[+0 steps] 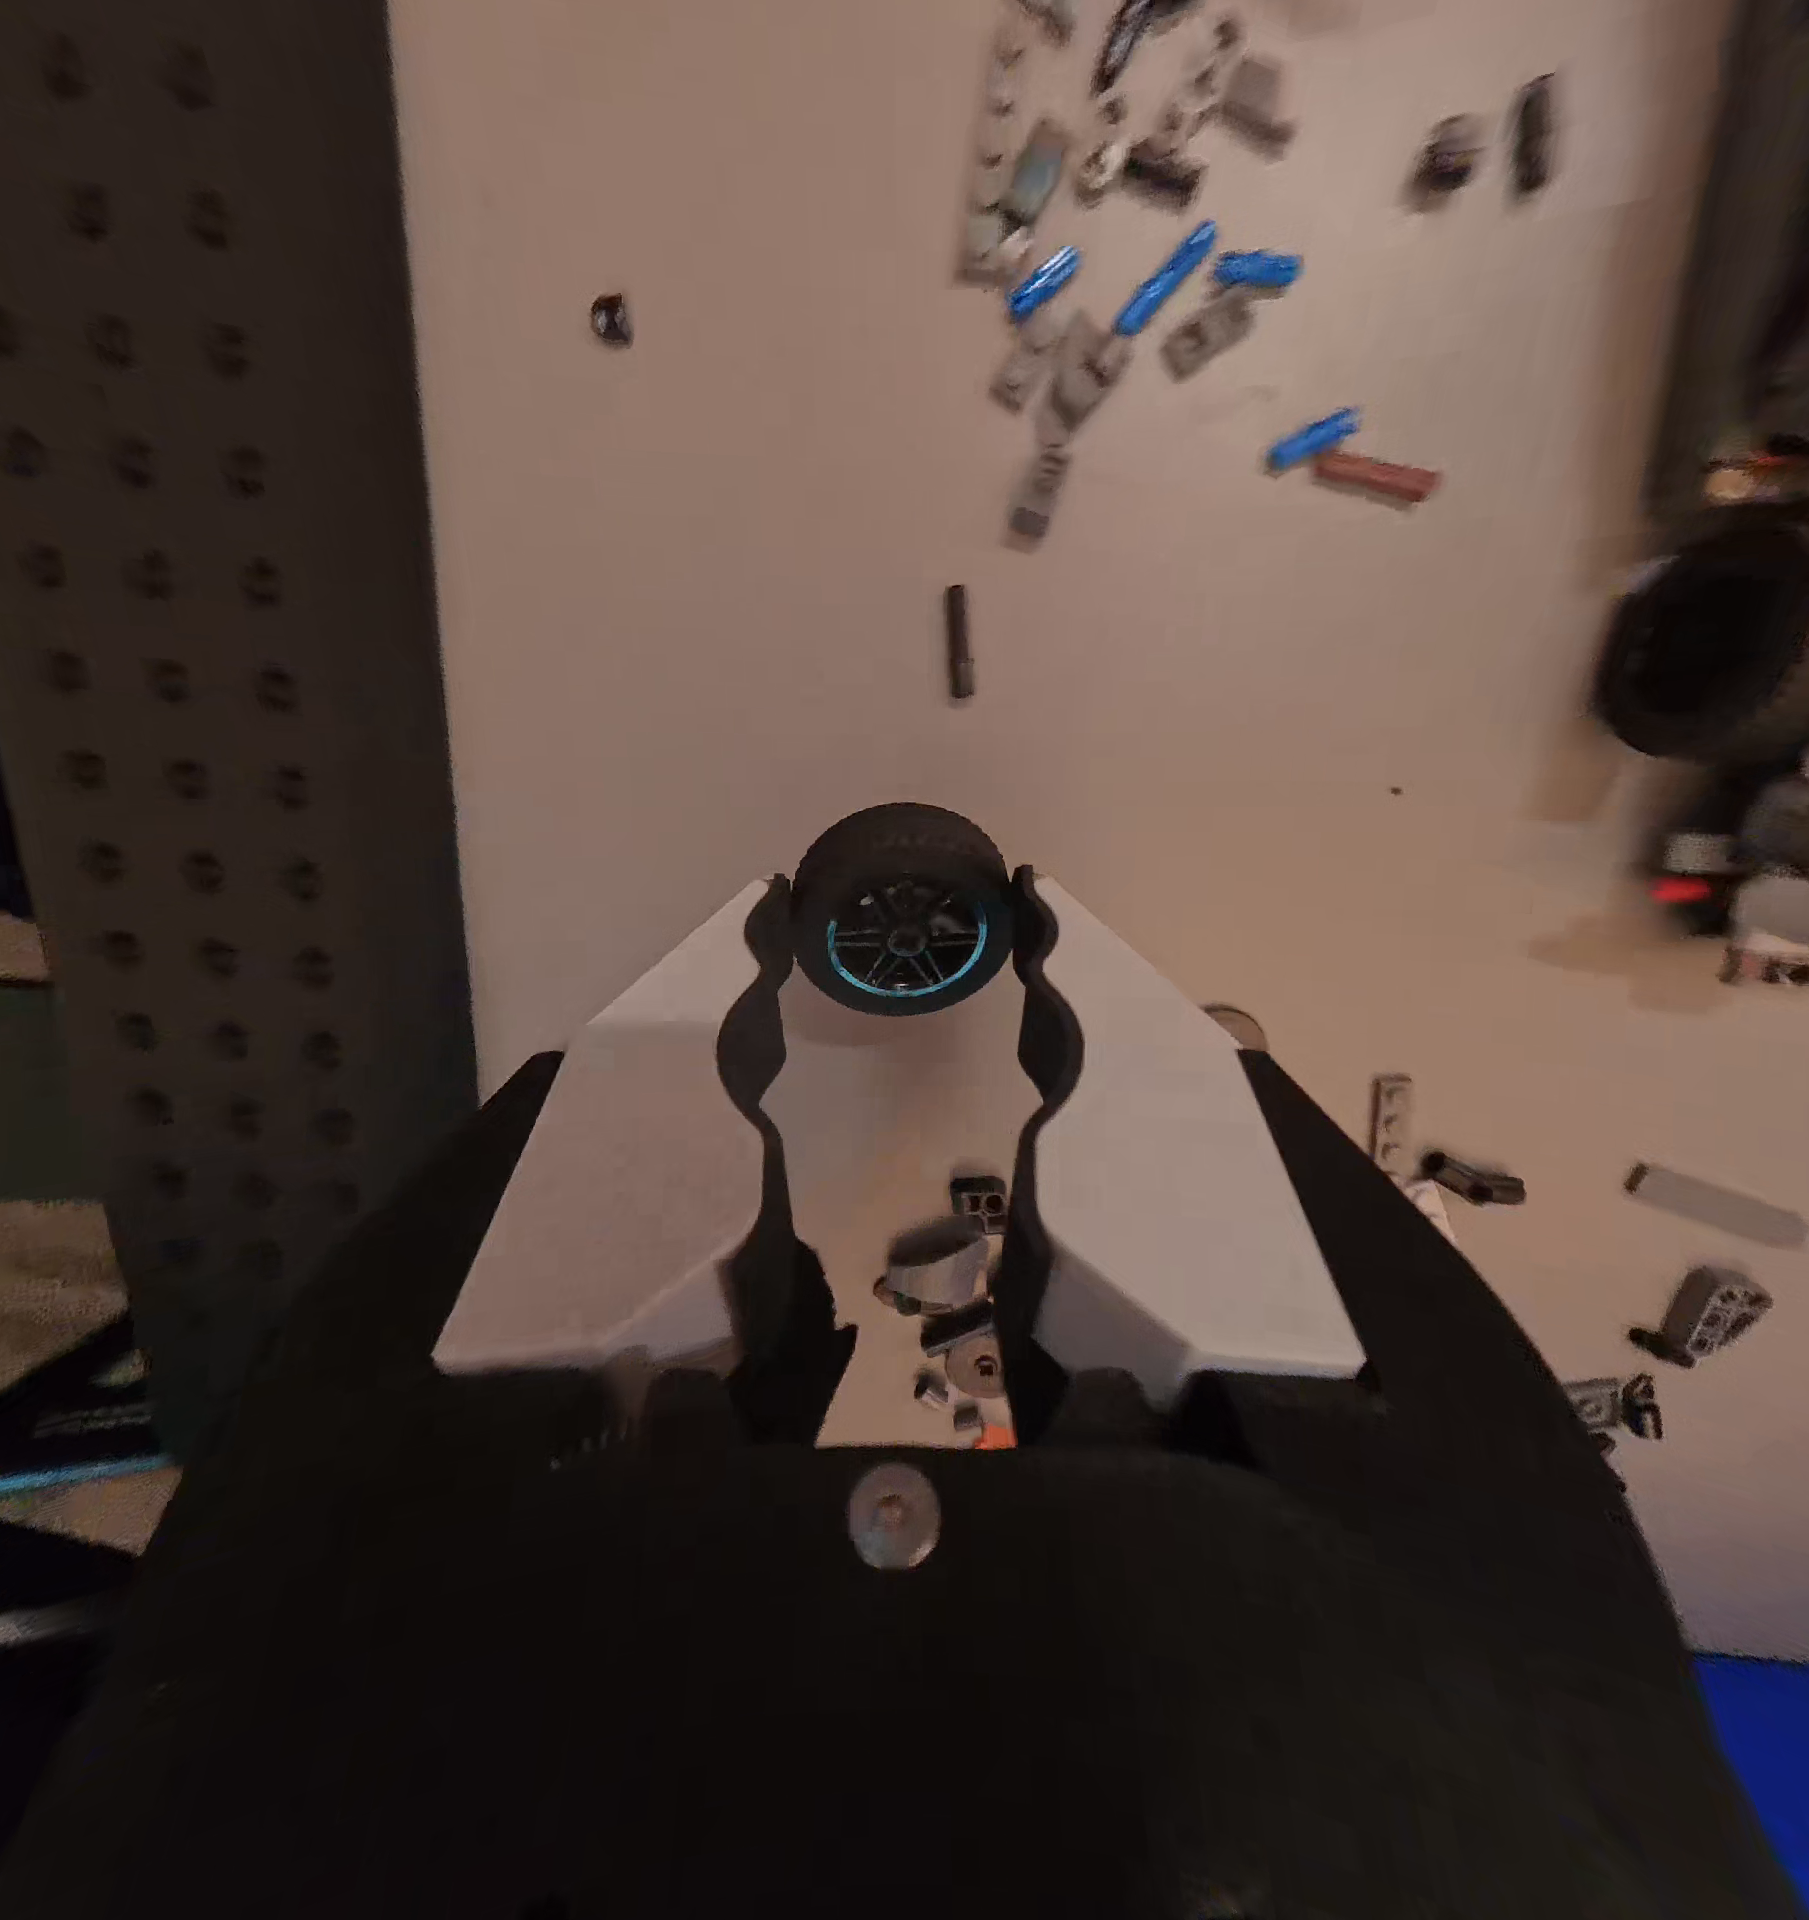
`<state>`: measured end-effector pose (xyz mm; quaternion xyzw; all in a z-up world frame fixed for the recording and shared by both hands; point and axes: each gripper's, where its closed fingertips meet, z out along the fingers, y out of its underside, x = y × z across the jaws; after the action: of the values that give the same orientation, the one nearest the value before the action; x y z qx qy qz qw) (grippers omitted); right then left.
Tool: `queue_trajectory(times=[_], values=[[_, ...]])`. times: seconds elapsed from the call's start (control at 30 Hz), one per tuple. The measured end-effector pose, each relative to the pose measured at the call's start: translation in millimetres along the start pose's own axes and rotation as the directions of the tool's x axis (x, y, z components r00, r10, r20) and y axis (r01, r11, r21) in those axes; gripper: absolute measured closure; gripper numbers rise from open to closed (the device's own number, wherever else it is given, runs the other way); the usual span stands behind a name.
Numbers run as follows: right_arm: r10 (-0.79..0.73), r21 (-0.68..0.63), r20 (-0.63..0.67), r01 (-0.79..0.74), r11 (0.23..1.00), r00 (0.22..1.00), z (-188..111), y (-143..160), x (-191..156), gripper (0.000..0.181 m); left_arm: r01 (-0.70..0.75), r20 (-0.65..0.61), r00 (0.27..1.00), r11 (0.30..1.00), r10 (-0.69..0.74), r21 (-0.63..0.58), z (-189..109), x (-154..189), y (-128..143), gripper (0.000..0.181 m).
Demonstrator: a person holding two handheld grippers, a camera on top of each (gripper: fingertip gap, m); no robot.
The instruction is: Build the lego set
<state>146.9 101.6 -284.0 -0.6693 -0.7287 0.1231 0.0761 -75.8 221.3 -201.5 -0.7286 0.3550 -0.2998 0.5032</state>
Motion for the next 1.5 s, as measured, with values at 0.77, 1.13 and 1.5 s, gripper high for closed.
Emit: queue_trajectory(times=[0.77, 1.13, 1.5], values=[[-0.061, -0.173, 0.264, 0.110, 0.979, 0.963, 36, 9, -61, 0.136, -0.060, -0.006, 0.998, 0.996, 0.060, -0.065, 9, 7, 15, 0.142], [-0.021, 0.068, 0.176, 0.009, 0.998, 0.984, -1, -9, -32, 0.133, -0.047, 0.126, 0.990, 0.996, 0.056, -0.078, 4, -21, 20, 0.128], [-0.007, 0.095, 0.126, -0.005, 0.995, 0.992, 1, -10, -18, 0.135, -0.130, 0.173, 0.974, 0.985, 0.149, -0.117, 6, -22, 22, 0.125]])
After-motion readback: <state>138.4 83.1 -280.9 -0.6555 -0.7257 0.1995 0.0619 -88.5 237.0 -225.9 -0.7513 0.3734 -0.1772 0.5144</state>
